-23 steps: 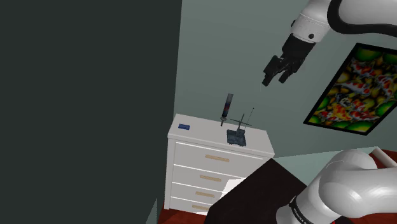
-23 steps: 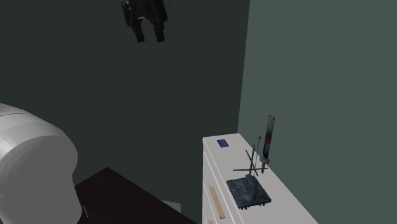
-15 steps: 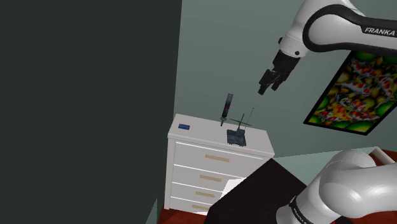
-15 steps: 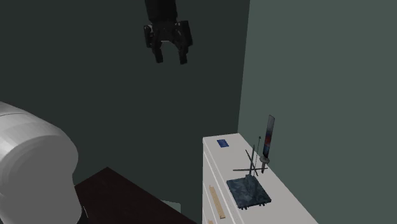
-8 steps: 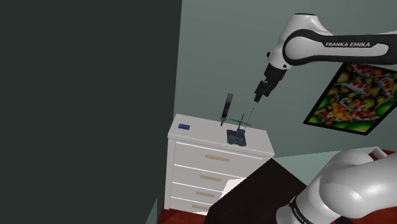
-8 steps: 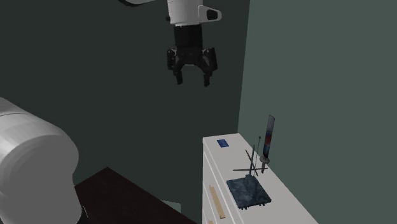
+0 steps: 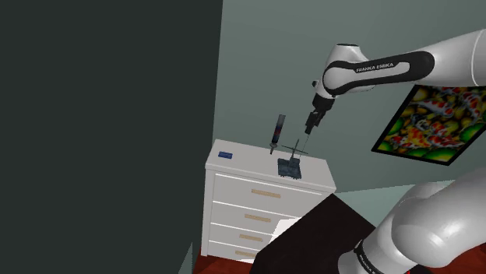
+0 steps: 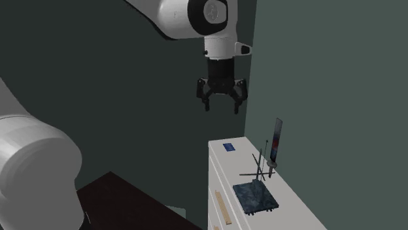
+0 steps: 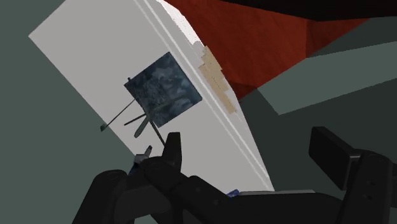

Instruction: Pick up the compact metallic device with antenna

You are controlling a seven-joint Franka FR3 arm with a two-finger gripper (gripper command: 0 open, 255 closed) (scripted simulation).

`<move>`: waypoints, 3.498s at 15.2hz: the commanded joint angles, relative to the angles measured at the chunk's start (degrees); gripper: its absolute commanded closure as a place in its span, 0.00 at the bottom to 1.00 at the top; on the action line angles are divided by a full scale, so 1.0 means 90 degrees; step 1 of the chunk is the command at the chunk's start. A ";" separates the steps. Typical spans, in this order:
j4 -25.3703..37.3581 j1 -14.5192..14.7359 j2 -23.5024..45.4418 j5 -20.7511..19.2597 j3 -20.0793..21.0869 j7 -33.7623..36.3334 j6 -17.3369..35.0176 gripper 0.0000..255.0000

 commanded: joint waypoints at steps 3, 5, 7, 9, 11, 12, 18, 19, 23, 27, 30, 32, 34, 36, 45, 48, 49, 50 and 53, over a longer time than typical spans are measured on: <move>0.0338 0.0084 0.1023 0.0211 -0.0342 -0.0832 0.0497 0.00; 0.0550 0.0094 0.1558 0.0384 -0.0469 -0.1271 0.0712 0.00; 0.0793 0.0075 0.2108 0.0593 -0.0552 -0.1717 0.0902 0.00; 0.1068 0.0014 0.2665 0.0821 -0.0582 -0.2159 0.1062 0.00; 0.1374 -0.0087 0.3222 0.1046 -0.0558 -0.2581 0.1190 0.00; 0.1539 -0.0149 0.3498 0.1151 -0.0531 -0.2781 0.1242 0.00; 0.2626 -0.0602 0.5025 0.1574 -0.0244 -0.3729 0.1407 0.00; 0.2618 -0.0618 0.5084 0.1597 -0.0223 -0.3737 0.1472 0.00; 0.2601 -0.0677 0.5331 0.1697 -0.0149 -0.3776 0.1725 0.00; 0.2602 -0.0716 0.5495 0.1762 -0.0099 -0.3802 0.1883 0.00; 0.2619 -0.0724 0.5502 0.1763 -0.0099 -0.3808 0.1873 1.00; 0.2619 -0.0724 0.5502 0.1763 -0.0100 -0.3809 0.1873 1.00; 0.2619 -0.0724 0.5502 0.1763 -0.0100 -0.3809 0.1873 1.00; 0.2620 -0.0724 0.5503 0.1764 -0.0099 -0.3809 0.1874 1.00; 0.2629 -0.0599 0.4999 0.1561 -0.0247 -0.3723 0.1380 1.00; 0.2662 -0.0561 0.4826 0.1487 -0.0295 -0.3695 0.1182 1.00; 0.2676 -0.0549 0.4770 0.1462 -0.0310 -0.3685 0.1115 1.00; 0.2691 -0.0537 0.4714 0.1438 -0.0324 -0.3676 0.1048 1.00; 0.2728 -0.0513 0.4598 0.1387 -0.0353 -0.3657 0.0901 1.00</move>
